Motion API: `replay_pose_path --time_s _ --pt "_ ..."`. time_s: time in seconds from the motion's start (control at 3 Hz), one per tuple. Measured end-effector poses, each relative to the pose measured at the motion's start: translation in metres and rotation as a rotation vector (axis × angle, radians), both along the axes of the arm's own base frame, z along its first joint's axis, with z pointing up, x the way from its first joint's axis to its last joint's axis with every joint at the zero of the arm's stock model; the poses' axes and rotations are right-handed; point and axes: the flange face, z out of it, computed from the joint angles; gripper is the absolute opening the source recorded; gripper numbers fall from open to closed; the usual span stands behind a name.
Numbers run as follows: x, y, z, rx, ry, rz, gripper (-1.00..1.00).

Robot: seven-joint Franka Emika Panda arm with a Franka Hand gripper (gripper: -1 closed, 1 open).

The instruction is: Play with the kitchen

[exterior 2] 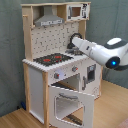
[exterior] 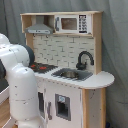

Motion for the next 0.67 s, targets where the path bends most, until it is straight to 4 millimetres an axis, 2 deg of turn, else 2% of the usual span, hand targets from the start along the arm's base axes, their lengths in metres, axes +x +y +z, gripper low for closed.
replay_pose_path --time_s 0.67 --pt "-0.005 -0.030 -0.032 -0.007 -0.049 0.071 1.00"
